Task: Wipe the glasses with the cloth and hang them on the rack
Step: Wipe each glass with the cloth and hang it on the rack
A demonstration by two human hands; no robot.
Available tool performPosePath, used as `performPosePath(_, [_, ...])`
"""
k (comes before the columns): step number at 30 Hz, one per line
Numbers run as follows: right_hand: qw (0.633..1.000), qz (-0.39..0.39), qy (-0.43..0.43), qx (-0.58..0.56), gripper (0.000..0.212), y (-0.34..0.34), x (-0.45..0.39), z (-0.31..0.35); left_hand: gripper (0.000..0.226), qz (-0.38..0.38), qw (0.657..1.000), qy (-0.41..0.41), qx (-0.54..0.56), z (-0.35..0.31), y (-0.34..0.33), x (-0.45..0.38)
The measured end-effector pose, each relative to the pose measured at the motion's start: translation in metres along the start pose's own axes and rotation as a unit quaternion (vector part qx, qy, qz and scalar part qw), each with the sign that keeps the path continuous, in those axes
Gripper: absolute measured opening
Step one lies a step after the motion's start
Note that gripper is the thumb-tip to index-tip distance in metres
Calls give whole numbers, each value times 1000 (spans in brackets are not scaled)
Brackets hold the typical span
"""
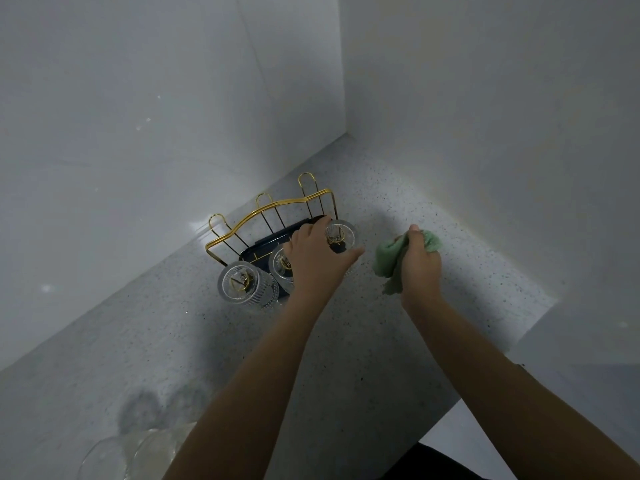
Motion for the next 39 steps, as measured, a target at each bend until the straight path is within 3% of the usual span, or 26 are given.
performPosePath(11, [1000,16,6,-7,33,4,17,0,77,18,999,-9,-27,0,-3,3])
performPosePath(20, [999,28,26,10,34,-3,56,-21,58,-57,997,-38,37,17,43,60])
performPosePath(39, [990,114,10,83,34,-57,228,-180,48,-41,996,42,62,183,111,249])
Point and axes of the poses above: each hand's wrist, its own x-axis away from the middle knuckle, its own y-axis out of the back of the hand, z = x × y, the point moved 8 cm from there along -x, towards the middle knuckle, and after that the axes turned 6 degrees about -y, right-handed, at the moved point
